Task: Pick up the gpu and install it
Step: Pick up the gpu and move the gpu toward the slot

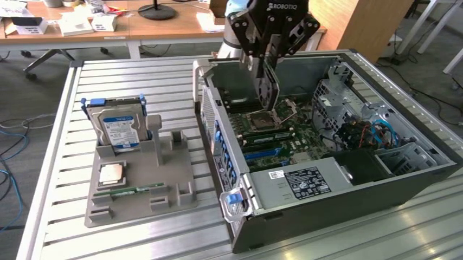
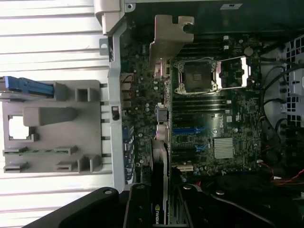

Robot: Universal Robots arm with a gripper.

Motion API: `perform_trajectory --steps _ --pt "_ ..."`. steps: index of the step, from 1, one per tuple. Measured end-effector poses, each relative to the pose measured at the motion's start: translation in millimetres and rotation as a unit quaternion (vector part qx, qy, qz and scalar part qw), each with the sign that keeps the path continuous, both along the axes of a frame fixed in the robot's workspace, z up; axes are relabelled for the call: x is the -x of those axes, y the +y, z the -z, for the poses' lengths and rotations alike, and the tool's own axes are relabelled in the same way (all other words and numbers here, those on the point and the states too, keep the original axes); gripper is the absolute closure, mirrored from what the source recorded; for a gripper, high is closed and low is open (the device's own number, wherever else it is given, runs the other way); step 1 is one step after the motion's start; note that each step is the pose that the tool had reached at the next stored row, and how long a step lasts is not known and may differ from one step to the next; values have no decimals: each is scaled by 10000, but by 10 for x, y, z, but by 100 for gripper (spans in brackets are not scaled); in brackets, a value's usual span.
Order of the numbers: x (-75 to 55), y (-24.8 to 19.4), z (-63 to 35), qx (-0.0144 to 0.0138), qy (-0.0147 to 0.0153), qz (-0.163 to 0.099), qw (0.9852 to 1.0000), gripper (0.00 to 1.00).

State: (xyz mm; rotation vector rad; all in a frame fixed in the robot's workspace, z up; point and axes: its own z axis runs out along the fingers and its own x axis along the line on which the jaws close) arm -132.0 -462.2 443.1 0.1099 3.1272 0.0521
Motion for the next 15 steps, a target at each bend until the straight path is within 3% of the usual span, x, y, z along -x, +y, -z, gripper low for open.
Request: perform_trajectory --steps 15 --pt "-683 0 0 -16 17 -9 10000 74"
